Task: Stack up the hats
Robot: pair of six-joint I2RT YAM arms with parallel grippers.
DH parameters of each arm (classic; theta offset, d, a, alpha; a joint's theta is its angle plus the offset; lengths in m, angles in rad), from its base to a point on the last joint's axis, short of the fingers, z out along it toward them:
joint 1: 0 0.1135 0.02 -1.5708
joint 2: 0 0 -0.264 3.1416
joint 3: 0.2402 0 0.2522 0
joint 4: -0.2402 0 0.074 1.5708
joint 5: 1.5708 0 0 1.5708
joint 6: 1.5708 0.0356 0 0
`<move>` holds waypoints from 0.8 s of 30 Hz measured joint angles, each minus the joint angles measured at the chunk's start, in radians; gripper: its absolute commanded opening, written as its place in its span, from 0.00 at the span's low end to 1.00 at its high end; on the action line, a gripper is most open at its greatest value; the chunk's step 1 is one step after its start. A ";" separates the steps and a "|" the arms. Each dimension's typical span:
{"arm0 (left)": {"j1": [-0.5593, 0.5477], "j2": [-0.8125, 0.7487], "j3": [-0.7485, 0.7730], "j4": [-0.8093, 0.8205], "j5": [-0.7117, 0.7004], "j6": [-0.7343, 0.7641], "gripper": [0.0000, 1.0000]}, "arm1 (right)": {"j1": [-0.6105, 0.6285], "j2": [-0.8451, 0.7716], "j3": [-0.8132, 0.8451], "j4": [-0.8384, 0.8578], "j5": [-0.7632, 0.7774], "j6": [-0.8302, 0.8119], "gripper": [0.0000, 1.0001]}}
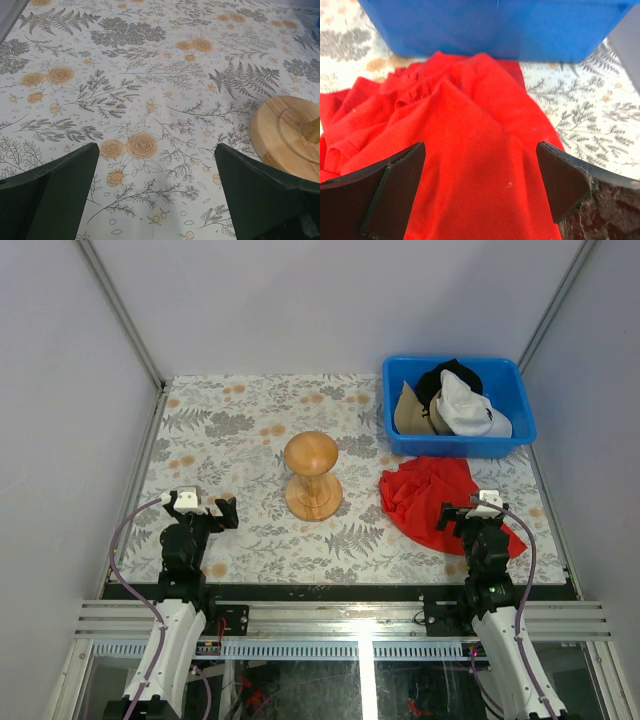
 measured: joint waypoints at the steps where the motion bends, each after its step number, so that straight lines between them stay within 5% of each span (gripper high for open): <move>1: 0.000 0.000 0.000 0.000 0.000 0.000 1.00 | 0.000 -0.023 0.000 -0.002 0.003 0.000 0.99; 10: 0.000 0.000 0.000 0.000 0.000 0.000 1.00 | 0.000 -0.155 0.000 -0.028 0.006 0.000 0.99; 24: 0.000 0.001 0.000 0.000 0.000 0.000 1.00 | 0.000 -0.045 0.000 -0.024 -0.022 -0.007 0.99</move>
